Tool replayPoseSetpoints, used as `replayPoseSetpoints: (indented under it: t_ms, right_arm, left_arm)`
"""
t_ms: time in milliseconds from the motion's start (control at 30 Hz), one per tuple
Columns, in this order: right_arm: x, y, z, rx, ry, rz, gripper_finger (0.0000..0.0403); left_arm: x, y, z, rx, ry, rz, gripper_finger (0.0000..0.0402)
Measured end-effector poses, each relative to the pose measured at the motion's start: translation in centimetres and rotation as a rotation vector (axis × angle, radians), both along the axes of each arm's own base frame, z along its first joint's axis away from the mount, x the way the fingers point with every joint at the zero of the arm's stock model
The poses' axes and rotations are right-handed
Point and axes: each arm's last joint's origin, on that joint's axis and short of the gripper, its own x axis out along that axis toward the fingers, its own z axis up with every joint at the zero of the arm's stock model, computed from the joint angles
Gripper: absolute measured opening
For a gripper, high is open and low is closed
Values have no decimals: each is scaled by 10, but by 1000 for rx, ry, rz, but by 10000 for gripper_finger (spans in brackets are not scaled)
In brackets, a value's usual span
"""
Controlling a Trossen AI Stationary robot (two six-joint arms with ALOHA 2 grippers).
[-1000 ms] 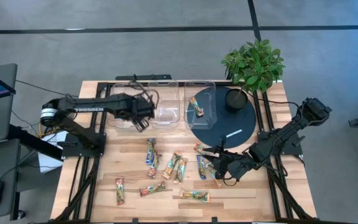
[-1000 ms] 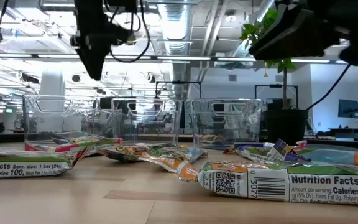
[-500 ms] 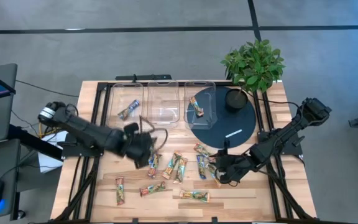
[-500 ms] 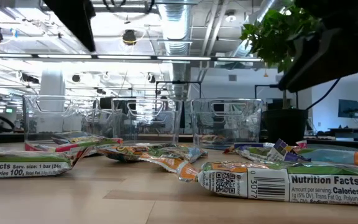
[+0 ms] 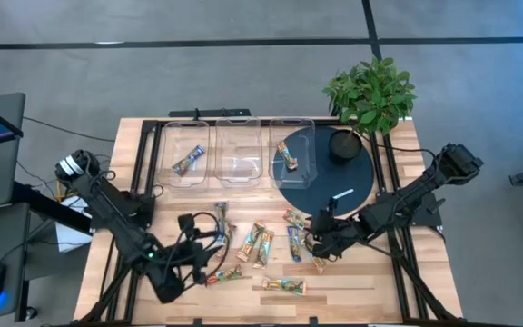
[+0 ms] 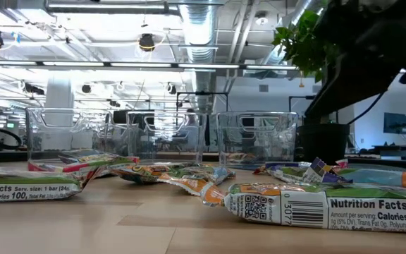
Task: Pick and place Granola Bars by type
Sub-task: Put the top right red chocolate chip into the center transparent bin
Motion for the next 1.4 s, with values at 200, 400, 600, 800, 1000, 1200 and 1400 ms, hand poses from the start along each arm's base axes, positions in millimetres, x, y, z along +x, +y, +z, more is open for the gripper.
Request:
replayPoseSetpoints:
  t_ms: [200, 400, 600, 800, 1000, 1200, 1400]
  right_arm:
    - [1, -1, -1, 62, 44, 35, 168]
    - [1, -7, -3, 79, 61, -7, 191]
    - [5, -19, -4, 109, 80, -56, 188]
    - [12, -22, -22, 107, 145, -71, 183]
    - [19, -20, -39, 100, 183, -78, 188]
    - [20, -23, -40, 122, 195, -82, 194]
    - [21, -21, -38, 163, 190, -61, 192]
  left_arm:
    - [-11, -4, -35, 50, -78, -51, 157]
    - [-13, -2, -42, 122, -54, -90, 157]
    - [-12, -2, -42, 160, -41, -102, 157]
    - [-12, -2, -42, 163, -44, -96, 157]
    - [-12, -2, -42, 157, -47, -93, 157]
    - [-12, -2, -42, 156, -48, -92, 157]
    - [-12, -2, -42, 155, -49, -91, 157]
